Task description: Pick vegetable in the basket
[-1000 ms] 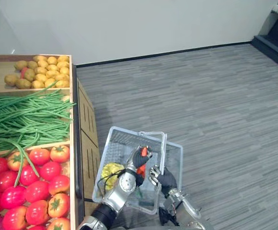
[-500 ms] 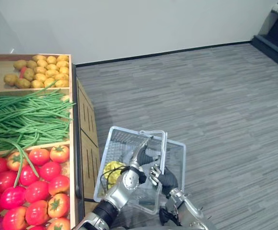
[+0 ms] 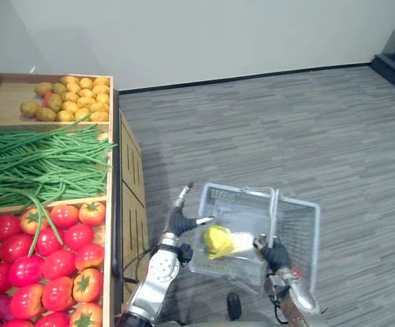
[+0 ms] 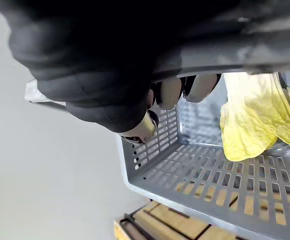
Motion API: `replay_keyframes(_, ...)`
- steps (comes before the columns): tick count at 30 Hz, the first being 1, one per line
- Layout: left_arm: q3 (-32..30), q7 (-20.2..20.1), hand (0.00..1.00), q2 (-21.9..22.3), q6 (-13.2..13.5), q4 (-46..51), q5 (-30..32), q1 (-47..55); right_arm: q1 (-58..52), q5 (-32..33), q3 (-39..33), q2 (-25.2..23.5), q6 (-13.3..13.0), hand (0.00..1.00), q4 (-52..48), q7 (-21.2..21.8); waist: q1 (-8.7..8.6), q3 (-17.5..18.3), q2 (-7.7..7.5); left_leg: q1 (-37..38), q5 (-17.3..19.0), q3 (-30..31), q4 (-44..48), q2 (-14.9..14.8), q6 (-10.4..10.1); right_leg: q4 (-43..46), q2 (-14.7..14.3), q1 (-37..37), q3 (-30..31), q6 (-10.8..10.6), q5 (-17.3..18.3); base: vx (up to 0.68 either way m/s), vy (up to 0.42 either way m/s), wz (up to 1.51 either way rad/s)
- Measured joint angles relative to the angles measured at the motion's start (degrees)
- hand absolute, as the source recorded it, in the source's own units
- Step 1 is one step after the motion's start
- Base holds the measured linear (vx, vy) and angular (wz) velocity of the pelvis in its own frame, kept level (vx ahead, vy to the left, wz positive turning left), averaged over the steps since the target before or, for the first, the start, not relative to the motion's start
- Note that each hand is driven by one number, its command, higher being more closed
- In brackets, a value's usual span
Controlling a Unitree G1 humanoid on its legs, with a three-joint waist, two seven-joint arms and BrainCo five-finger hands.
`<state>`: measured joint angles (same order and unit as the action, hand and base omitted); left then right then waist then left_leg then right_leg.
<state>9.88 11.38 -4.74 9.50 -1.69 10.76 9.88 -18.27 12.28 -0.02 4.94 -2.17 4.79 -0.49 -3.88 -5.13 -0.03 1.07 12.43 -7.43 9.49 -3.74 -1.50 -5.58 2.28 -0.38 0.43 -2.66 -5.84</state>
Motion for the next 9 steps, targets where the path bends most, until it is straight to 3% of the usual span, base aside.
replay_keyframes(9,-11.3,-1.7,0.0,-0.1,0.3,-4.1,-9.9,5.5,0.1,-6.8,-6.2,-0.1,-0.2,1.0,5.1,-1.9,0.99,0.1,0.21,0.0,-1.1,2.1,-0.8,0.4,0.1,0.3,0.5,0.4,-2.6,0.0,0.3,0.01,0.007,0.14)
